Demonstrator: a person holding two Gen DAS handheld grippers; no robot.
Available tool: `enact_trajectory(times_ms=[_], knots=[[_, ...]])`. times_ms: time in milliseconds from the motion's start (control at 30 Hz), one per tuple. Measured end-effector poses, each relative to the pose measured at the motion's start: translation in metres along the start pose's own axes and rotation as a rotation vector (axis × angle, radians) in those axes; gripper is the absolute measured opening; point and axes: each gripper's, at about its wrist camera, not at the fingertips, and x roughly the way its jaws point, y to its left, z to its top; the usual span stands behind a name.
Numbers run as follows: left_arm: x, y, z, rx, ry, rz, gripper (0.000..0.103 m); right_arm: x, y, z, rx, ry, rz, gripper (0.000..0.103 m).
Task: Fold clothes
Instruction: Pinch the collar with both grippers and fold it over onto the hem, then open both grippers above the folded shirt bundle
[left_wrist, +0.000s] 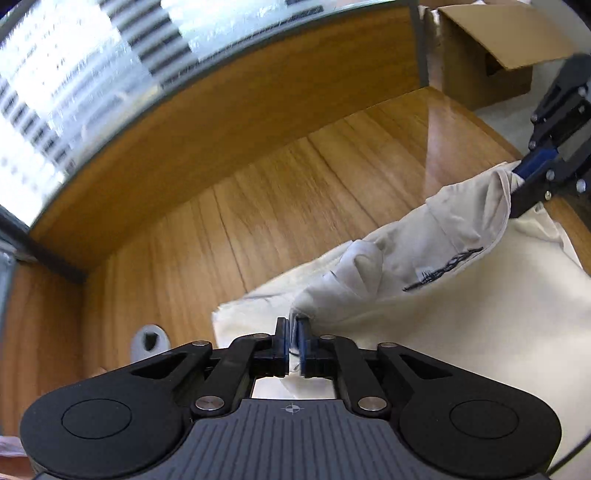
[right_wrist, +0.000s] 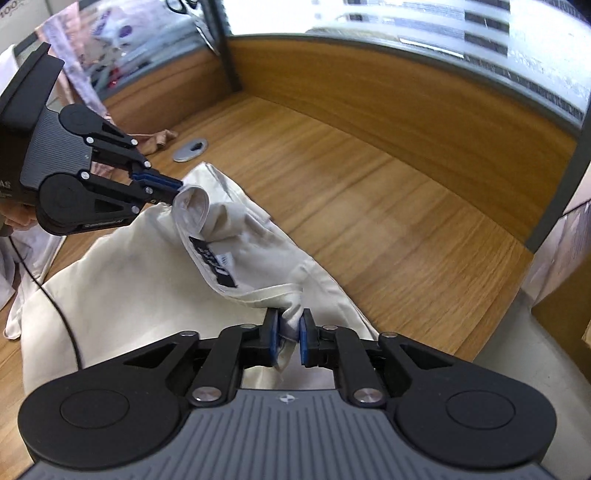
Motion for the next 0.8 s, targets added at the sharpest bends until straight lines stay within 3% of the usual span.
enact_trajectory(times_ms=[133, 333, 567, 800], knots=[[0.006, 0.008, 0.004, -0.028, 0.007, 0.004, 0.015, 0.004, -0.007, -0.002, 0.031, -0.008, -0.021, 0.024], [-0.004, 0.027, 0.003, -0.110, -0.002, 0.026, 0.023, -0.002, -0.013, -0.003, 0.019, -0.027, -0.100, 0.024], [-0.057, 0.032, -0.018, -0.119, -0.030, 0.019, 0.031, -0.036, 0.002, -0.008, -0.024, -0.046, -0.081, 0.029], [-0.122, 0.035, -0.069, -0.167, -0.039, 0.053, 0.034, -0.080, 0.042, -0.030, -0.057, -0.045, -0.026, 0.031]])
